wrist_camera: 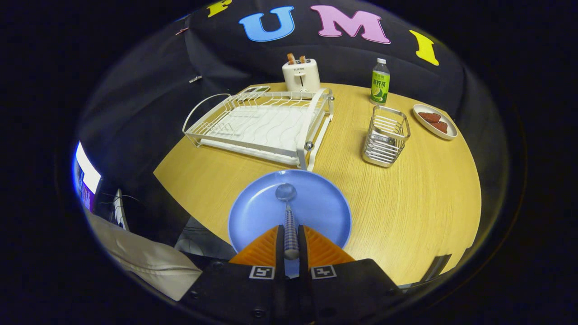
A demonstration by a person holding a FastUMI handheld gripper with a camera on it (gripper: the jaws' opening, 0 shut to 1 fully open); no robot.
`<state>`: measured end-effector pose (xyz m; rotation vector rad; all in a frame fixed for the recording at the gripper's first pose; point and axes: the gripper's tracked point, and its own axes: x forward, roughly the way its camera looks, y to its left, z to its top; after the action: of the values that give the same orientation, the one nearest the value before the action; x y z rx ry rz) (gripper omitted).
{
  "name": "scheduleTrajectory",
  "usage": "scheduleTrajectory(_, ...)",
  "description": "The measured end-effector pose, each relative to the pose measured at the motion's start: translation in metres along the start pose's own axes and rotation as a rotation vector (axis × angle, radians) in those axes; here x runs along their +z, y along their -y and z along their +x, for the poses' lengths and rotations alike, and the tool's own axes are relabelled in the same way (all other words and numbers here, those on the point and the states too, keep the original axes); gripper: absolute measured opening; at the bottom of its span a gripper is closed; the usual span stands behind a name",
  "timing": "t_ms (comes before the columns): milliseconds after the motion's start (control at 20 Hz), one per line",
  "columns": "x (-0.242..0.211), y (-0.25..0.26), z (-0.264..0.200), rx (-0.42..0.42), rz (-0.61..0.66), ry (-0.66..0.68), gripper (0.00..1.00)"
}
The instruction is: Take the plate from the dish rack, then take the spoon from the basket and place it into the plate.
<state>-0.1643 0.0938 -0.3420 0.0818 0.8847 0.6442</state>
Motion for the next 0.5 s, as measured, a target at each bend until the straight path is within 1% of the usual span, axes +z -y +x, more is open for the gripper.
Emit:
scheduleTrajectory(250, -0.028, 0.010, 0.012, -0.030, -0.002, -0.063, 0.18)
scheduleTrajectory(400, -0.034, 0.012, 0.017, -0.038, 0.012, -0.076, 0.19)
scheduleTrajectory(500, -0.034, 0.011, 0.017, -0.037, 0.017, -0.077, 0.27)
